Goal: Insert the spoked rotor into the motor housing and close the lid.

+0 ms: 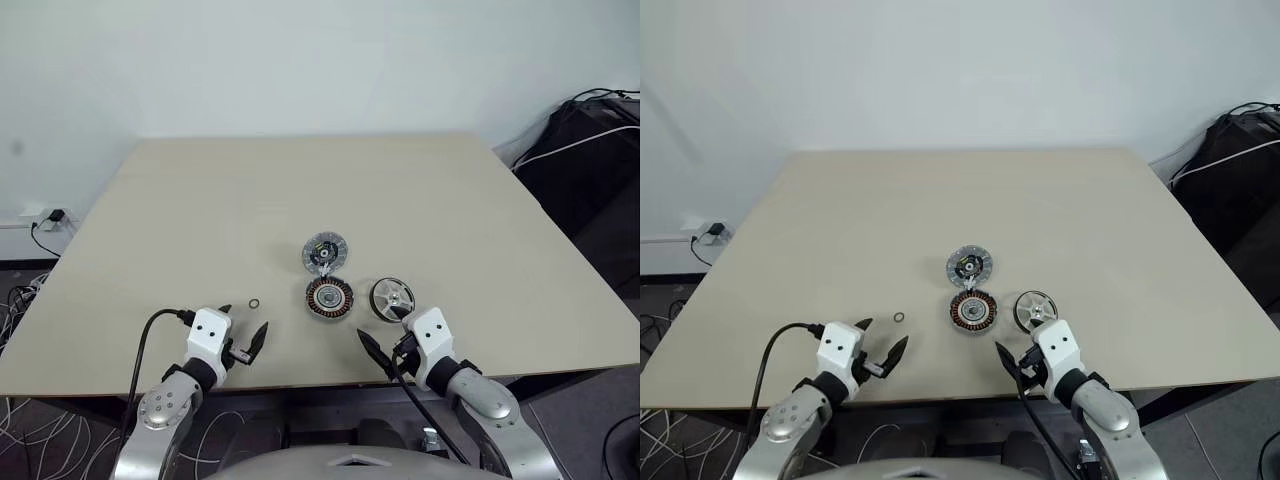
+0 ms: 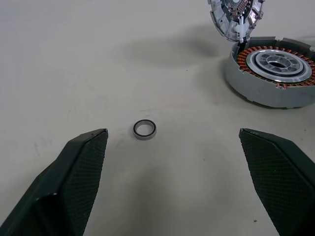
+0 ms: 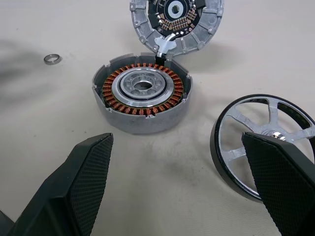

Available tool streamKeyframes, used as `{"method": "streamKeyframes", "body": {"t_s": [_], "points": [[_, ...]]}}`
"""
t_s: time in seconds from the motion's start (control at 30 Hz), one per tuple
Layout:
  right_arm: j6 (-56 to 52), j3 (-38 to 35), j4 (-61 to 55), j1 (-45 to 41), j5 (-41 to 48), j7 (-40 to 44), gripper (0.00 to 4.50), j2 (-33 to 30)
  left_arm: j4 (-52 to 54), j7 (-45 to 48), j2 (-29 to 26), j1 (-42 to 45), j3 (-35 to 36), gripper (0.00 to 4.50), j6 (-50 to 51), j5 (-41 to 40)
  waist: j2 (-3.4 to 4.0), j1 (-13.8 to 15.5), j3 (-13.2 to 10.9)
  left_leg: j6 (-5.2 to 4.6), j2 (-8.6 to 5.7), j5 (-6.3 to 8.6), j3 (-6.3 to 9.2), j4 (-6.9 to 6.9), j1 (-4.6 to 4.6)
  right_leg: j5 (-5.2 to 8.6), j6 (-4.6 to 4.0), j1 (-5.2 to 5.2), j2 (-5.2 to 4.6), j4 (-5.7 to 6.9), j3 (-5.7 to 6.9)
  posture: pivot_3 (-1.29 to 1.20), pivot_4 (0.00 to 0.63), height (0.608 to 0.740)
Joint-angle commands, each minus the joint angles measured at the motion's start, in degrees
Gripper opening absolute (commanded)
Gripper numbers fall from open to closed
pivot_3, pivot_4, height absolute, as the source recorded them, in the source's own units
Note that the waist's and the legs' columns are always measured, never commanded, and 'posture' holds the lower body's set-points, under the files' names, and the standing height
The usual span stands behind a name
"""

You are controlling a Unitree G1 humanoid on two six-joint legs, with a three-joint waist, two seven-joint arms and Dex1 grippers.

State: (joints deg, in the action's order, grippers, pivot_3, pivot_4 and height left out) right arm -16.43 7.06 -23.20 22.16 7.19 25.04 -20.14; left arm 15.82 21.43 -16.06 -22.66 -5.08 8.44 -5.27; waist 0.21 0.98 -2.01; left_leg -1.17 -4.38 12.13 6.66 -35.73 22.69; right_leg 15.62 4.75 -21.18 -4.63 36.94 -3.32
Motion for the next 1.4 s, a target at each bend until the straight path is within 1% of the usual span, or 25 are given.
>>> {"method": "streamKeyframes", "body": {"t_s": [0.03,0.53,0.73,1.07,1.23,1.4], "points": [[0.88,-0.04,-1.54,-0.54,0.22,0.00,4.47,0.11,1.60,0.59,-0.55,0.37,0.07,4.50,-1.41,0.03,0.00,0.00,0.00,0.00,0.00,0.00,0.00,0.00,0.00,0.00,0.00,0.00,0.00,0.00,0.00,0.00,0.000,0.740],[0.76,0.08,-1.73,-0.67,0.00,-0.38,4.47,0.26,-3.27,-0.32,0.39,1.81,1.02,4.50,-3.81,0.64,0.00,0.02,0.00,0.00,0.00,0.00,0.00,0.00,0.00,0.00,0.00,0.00,0.02,0.00,0.01,0.00,0.000,0.740],[0.54,0.77,-1.73,-1.27,-0.18,-0.52,4.47,0.49,-8.95,-2.43,1.90,7.04,1.60,4.50,-2.72,0.59,0.01,0.14,0.04,0.00,-0.01,0.00,0.00,-0.03,-0.03,-0.01,0.01,0.01,0.14,0.04,0.03,0.00,0.000,0.740],[-0.10,1.55,-2.50,-2.16,-0.37,-1.02,4.47,0.85,-19.11,-4.42,4.22,19.54,-1.11,4.50,1.75,4.12,-0.08,0.53,0.16,-0.01,-0.05,-0.01,0.01,-0.16,-0.03,-0.08,0.12,0.05,0.29,0.09,0.05,0.00,0.000,0.740],[-0.20,1.69,-2.97,-1.73,-0.44,-1.58,4.47,1.02,-22.38,-3.86,4.79,22.49,-2.41,4.50,2.85,5.19,-0.11,0.54,0.20,-0.01,-0.06,-0.01,0.01,-0.17,-0.03,-0.14,0.20,0.04,0.30,0.09,0.04,0.00,0.000,0.740],[-0.45,1.50,-3.56,-1.38,-0.40,-2.13,4.47,1.08,-24.31,-4.14,4.99,23.67,-2.74,4.50,4.13,5.92,-0.11,0.59,0.21,-0.01,-0.05,-0.01,0.01,-0.18,-0.03,-0.14,0.20,0.04,0.30,0.10,0.04,0.00,0.000,0.740]]}}
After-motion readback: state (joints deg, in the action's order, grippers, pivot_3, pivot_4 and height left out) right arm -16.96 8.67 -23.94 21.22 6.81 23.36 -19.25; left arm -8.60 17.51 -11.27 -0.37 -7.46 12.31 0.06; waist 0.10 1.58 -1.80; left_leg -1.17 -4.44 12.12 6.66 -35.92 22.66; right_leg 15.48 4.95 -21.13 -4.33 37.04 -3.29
